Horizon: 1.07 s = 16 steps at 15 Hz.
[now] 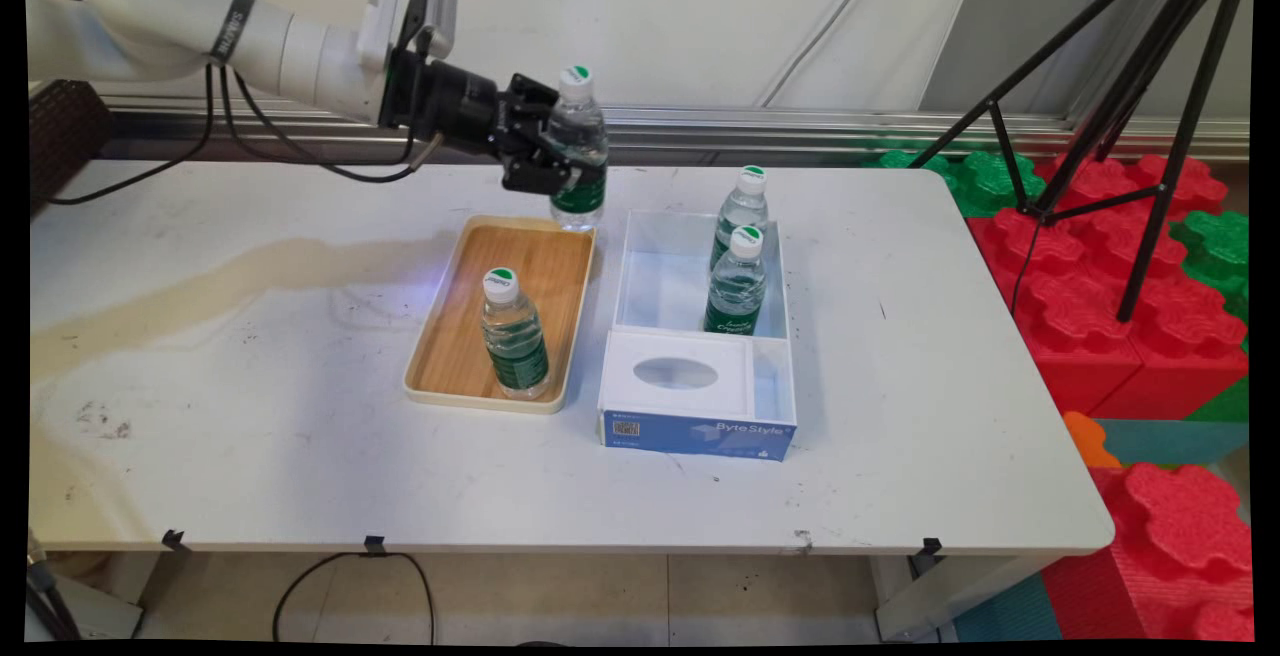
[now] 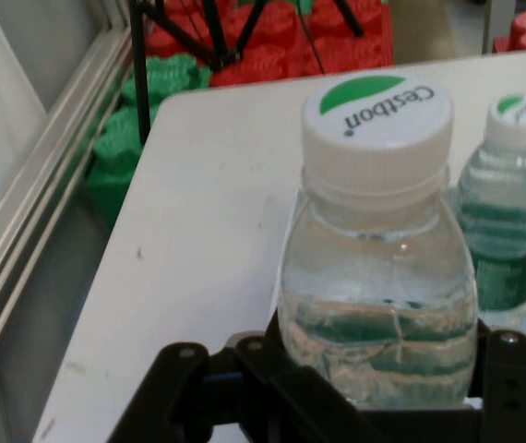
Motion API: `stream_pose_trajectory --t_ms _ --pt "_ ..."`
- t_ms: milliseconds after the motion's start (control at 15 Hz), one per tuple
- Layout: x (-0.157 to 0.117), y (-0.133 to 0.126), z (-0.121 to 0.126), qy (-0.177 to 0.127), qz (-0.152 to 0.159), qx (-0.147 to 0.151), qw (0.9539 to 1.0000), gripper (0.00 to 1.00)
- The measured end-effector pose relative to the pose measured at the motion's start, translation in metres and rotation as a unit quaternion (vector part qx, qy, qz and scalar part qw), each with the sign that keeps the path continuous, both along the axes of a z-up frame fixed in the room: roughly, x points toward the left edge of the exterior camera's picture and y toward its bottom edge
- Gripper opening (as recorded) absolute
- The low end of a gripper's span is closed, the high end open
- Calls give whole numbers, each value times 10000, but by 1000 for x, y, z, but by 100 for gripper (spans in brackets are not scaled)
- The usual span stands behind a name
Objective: Place the picked object on the tray
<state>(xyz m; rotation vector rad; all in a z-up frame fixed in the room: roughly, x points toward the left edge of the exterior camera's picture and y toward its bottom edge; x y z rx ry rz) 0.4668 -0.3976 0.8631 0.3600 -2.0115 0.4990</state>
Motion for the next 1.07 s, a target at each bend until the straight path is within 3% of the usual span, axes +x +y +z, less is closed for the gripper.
stream_pose_trajectory --t_ms 267,1067 --pt "17 4 -13 -140 65 44 9999 0" --pt "33 -4 -49 -346 283 16 9990 0"
